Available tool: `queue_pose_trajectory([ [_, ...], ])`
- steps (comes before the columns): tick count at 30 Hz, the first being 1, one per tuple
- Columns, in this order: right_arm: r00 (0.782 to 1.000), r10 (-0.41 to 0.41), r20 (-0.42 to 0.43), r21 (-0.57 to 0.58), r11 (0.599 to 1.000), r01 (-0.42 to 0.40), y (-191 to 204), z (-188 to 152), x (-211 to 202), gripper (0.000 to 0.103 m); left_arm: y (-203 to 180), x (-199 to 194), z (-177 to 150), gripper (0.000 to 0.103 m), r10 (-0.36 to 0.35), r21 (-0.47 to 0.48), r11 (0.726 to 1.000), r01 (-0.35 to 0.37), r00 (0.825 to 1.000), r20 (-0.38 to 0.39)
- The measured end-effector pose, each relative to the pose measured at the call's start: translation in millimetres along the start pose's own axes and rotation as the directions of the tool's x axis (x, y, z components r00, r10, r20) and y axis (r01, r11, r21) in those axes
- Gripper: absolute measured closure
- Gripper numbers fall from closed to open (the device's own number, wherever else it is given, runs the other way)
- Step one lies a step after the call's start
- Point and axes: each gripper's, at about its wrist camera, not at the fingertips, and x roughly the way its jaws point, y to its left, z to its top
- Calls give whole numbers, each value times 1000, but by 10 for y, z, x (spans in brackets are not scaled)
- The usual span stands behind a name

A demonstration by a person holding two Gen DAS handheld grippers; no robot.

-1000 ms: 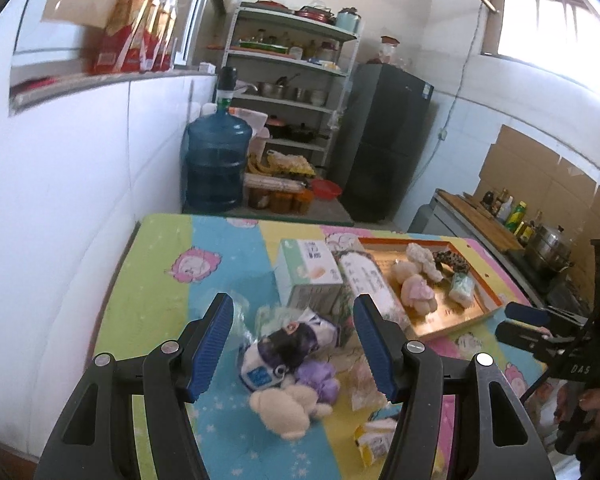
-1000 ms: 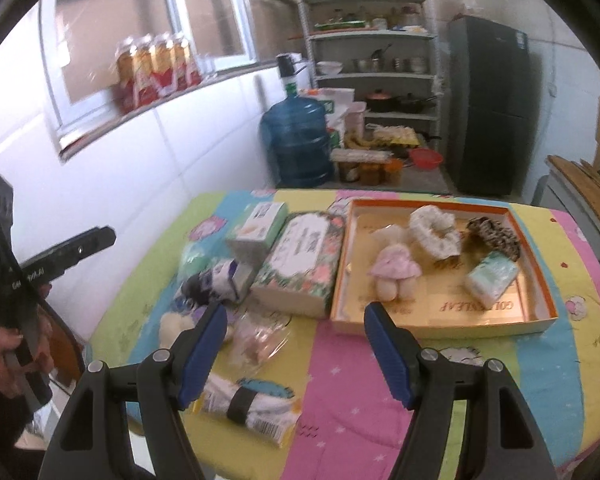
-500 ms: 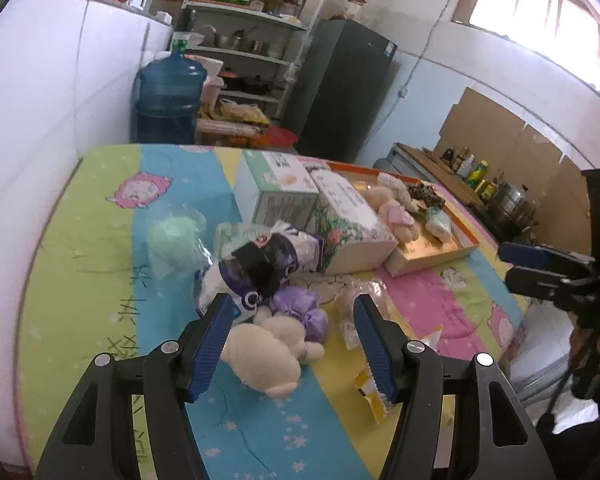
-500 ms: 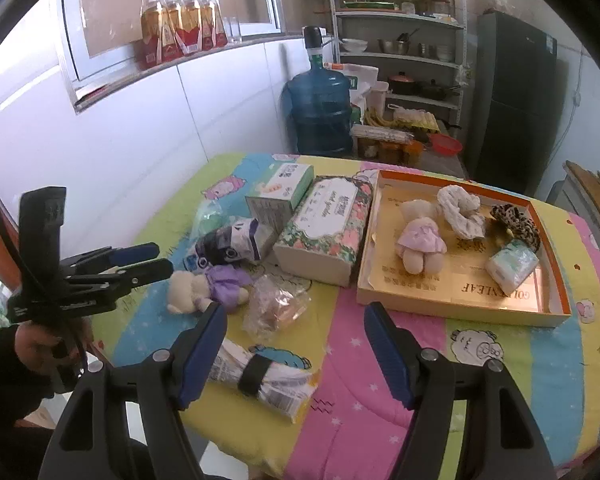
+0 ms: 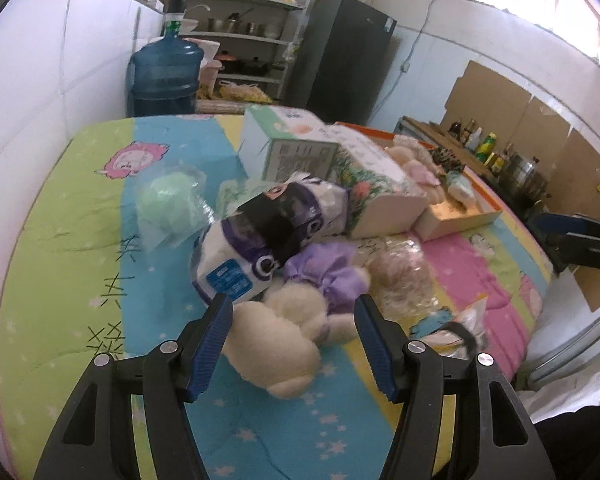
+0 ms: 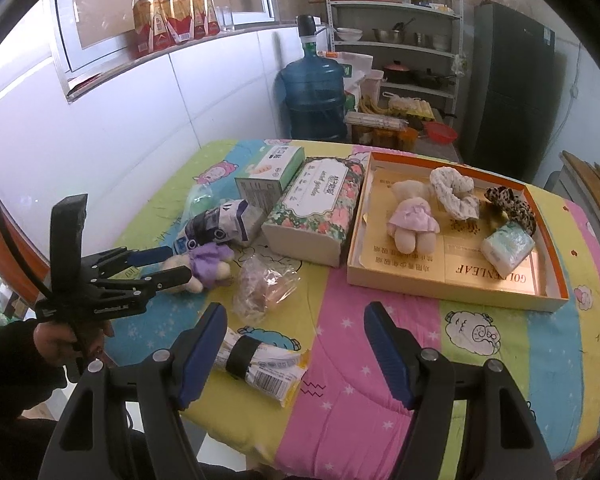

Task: Organize soft objects
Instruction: 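Move the left tool to the purple-dress white bear while the right tool moves to the snack packet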

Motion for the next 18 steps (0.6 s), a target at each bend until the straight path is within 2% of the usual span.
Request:
queue_pose_trajectory([
  [2,1000,0,-3,1,1000,0,-11,-6,5,32,29,39,-32,33,-3,1,1000,3,1000,-7],
  [6,1000,7,-14,9,1000,-7,-31,-16,37,32,2,88,-53,32,5,17,1000,-5,1000,-14],
  [11,999,33,-28,12,999,-32,-19,-34,87,32,36,115,-37,32,9,-25,1000,-9,1000,-19],
  [18,990,132,-56,-31,990,-134,70,-46,186,32,39,25,-75,46,13,-25,1000,-12,1000,8],
])
